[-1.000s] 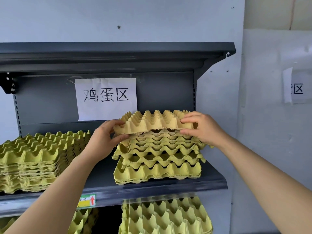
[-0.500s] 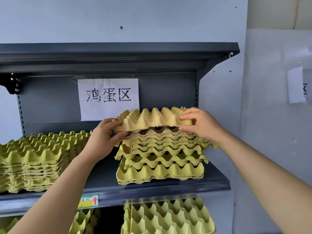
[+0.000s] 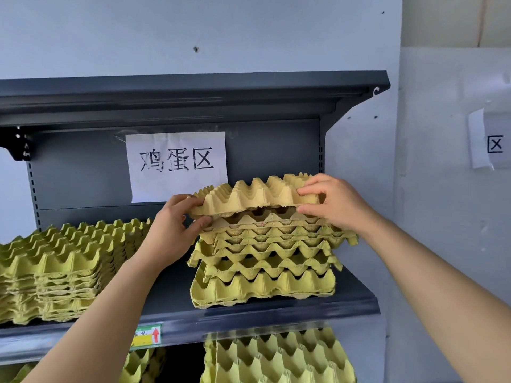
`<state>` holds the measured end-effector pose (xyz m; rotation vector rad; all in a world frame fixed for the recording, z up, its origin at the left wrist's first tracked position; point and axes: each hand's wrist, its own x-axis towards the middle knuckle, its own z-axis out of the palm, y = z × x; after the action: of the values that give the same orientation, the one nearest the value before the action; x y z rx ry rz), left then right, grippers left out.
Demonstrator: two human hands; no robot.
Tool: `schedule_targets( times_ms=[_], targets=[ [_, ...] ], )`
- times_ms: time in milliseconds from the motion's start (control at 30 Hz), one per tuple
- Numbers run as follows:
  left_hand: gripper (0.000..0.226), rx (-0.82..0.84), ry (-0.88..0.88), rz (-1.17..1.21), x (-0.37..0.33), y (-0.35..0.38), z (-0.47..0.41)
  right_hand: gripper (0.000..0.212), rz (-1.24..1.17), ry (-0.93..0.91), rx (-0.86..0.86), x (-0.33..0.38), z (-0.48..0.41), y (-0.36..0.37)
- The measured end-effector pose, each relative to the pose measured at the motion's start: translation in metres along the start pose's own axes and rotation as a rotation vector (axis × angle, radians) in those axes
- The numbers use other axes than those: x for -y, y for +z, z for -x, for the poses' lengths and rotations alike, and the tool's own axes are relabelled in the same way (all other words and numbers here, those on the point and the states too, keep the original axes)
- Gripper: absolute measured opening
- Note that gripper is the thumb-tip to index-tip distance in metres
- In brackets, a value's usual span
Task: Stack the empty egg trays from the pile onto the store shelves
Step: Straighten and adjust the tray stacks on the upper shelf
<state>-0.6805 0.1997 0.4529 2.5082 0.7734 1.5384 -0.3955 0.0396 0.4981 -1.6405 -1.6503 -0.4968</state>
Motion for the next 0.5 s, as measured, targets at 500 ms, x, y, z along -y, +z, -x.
schedule_targets(
  times_ms=[500],
  targets=[
    [0.046, 0.107, 0.001, -0.113, -0.001, 0.01, 0.02, 0.046, 0.043, 0.012, 0.137, -0.013, 0.024, 0.004]
  ],
)
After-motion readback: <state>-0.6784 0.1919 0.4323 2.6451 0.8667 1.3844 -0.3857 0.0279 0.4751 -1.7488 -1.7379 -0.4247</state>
